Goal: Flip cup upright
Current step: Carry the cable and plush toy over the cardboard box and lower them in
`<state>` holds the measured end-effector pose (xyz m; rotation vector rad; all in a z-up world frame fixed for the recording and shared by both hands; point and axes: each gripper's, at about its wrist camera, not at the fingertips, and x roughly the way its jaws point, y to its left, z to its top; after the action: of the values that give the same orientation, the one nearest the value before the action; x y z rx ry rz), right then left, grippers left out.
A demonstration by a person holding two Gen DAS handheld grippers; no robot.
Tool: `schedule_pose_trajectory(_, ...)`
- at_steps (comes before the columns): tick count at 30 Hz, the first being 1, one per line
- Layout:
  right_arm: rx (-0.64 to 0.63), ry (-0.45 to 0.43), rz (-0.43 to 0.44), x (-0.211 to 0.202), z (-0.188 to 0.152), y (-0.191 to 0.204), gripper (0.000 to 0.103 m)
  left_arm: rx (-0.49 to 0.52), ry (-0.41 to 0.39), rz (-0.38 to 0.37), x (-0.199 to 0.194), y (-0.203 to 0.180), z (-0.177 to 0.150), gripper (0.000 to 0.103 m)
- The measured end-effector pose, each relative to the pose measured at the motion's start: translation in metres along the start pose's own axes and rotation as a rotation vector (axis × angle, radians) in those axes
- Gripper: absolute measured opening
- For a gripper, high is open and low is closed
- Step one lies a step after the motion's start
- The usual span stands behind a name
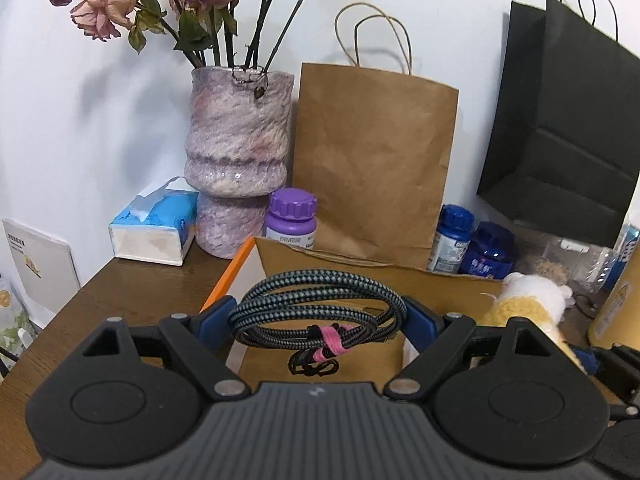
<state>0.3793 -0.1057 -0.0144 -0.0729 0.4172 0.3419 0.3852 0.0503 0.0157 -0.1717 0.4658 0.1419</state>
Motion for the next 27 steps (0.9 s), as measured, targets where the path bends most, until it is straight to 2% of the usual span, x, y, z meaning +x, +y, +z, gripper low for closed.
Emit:
schedule_pose_trajectory(7, 0.017, 0.023, -0.008, 0.006, -0.004, -0.004, 0.063, -0.001, 0.039, 0.010, 0.010, 0.002, -0.004, 0.091)
schedule_pose_trajectory(8, 0.024, 0.023, -0.015, 0.007, -0.004, -0.006, 0.067, 0.002, 0.038, 0.013, 0.010, 0.002, -0.004, 0.093)
schedule_pose_trajectory(9, 0.029, 0.023, -0.023, 0.008, -0.004, -0.007, 0.078, 0.001, 0.036, 0.018, 0.009, 0.002, -0.004, 0.101)
schedule_pose_trajectory(11, 0.036, 0.019, -0.043, 0.007, -0.004, -0.009, 0.091, 0.002, 0.026, 0.029, 0.007, 0.002, -0.004, 0.103)
schedule_pose_trajectory(15, 0.056, 0.018, -0.052, 0.007, -0.003, -0.013, 0.101, -0.011, 0.043, 0.031, 0.008, 0.005, -0.002, 0.103)
schedule_pose_trajectory(20, 0.066, 0.018, -0.051, 0.005, -0.001, -0.014, 0.103, -0.027, 0.055, 0.032, 0.007, 0.008, 0.000, 0.103)
schedule_pose_trajectory(27, 0.077, 0.024, -0.045, -0.010, 0.002, -0.015, 0.103, -0.021, 0.017, 0.005, -0.016, 0.006, 0.006, 0.103)
